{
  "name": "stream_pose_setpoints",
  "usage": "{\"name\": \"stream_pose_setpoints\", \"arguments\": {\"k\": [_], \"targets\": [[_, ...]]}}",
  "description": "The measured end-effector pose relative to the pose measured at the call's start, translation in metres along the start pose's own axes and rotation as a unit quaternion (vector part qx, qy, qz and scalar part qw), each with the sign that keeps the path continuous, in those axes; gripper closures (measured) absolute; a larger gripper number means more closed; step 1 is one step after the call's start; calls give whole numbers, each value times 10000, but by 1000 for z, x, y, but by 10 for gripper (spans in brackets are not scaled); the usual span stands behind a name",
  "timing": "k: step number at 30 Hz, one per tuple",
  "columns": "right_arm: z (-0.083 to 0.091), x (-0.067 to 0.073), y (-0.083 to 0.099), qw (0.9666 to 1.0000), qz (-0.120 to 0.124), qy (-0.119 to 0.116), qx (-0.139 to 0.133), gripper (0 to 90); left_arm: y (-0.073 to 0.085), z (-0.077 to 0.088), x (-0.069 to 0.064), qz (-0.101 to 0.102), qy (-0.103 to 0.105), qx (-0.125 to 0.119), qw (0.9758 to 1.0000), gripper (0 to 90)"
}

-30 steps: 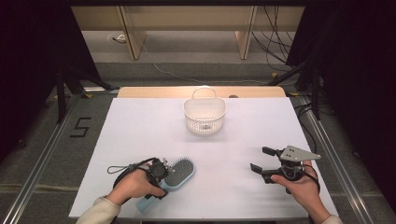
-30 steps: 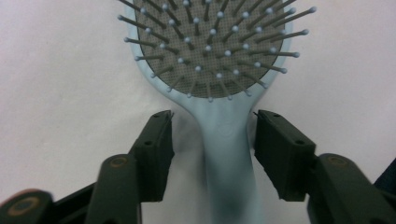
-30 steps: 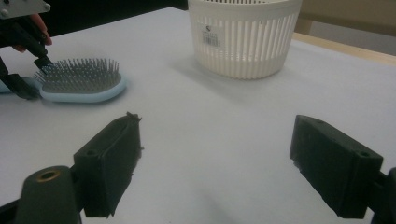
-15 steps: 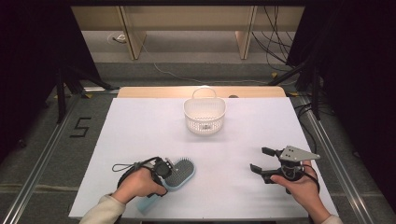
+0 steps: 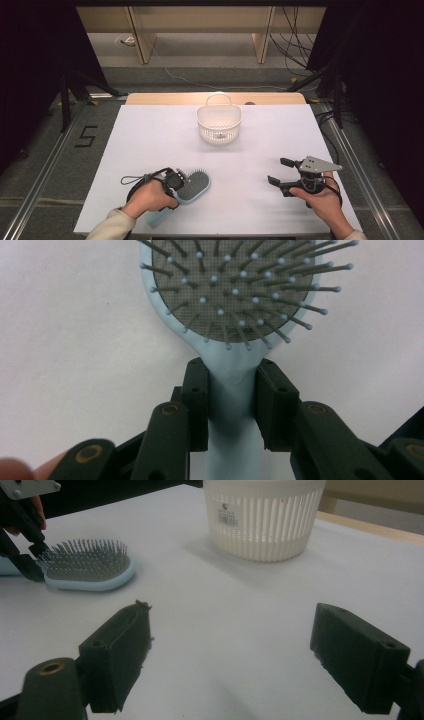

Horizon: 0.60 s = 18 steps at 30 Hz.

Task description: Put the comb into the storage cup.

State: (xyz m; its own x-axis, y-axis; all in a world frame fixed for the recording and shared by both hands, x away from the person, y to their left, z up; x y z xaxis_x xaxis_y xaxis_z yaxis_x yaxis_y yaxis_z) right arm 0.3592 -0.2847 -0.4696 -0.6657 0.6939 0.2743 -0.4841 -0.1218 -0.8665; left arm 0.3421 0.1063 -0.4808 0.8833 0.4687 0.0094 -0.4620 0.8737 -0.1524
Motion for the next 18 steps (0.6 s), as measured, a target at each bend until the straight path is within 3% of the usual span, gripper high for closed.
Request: {"name": "stream_pose_setpoints", "arguments": {"k": [18], "targets": [[0,-1,0,10000,-7,-3,-4,174,1,1,0,-230,-29,-203,9995,696]]}}
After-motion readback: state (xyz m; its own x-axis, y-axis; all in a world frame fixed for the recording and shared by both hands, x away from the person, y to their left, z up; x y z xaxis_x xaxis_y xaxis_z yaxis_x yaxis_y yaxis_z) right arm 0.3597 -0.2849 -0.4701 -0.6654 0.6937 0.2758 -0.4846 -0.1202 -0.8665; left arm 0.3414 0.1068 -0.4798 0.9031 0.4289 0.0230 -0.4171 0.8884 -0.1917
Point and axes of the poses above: each handheld gripper's, and its own axes: z roughly backward along the jaws, y roughly out of its underside, x roughly to its left, the point moved 2 cm from there along -z, roughly forward along the jaws, and after that the axes turned 14 degrees about -z, right-handed, at the moved point
